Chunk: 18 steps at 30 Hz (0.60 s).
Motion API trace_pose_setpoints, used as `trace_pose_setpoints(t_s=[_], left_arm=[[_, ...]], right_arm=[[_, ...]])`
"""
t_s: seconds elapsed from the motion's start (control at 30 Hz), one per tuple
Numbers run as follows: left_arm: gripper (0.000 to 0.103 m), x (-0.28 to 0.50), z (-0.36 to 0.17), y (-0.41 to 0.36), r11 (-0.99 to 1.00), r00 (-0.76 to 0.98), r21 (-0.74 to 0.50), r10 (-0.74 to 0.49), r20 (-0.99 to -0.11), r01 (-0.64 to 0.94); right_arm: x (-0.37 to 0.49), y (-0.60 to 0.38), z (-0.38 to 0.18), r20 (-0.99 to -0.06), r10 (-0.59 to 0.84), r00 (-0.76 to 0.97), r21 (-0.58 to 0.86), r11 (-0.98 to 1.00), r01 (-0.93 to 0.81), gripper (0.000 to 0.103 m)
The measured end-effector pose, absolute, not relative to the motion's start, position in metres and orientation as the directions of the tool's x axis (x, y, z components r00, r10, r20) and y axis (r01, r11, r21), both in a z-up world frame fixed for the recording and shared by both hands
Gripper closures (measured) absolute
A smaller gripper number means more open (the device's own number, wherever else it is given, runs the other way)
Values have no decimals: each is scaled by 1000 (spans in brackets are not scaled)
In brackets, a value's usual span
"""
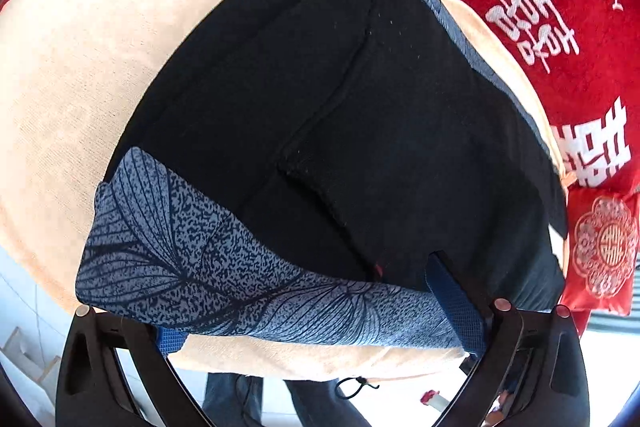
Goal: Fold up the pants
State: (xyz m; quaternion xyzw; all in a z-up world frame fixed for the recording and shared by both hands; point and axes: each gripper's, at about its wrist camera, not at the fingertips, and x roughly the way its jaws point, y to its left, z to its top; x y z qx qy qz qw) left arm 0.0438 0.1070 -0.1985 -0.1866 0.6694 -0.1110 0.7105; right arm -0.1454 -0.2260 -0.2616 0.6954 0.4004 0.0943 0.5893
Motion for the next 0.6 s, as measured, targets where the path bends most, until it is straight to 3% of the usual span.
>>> trace_pose_setpoints(t_s=[0.03,0.1,0.17,0.4,0.6], left_arm=[[16,43,-198,110,907,83,-407,-400,-913,-102],[36,46,-196,113,902,90,-414,-405,-910,-121],[73,49,-196,117,892,72,-434,-428,-901,-124],[76,74,-150,113,868,128,-487,-474,-871,-101],[76,150,-107,69,869,257,-495,-474,-842,-20]], right_arm=[[-142,-225,-262,-330,663,672,889,-22,458,65],[-146,-228,-263,-339,652,678,877,-42,480,91],[-143,-228,-250,-344,656,671,887,-6,461,96],[-96,-256,-172,-383,706,596,916,208,342,97],[15,-300,-117,-409,734,543,912,347,218,97]])
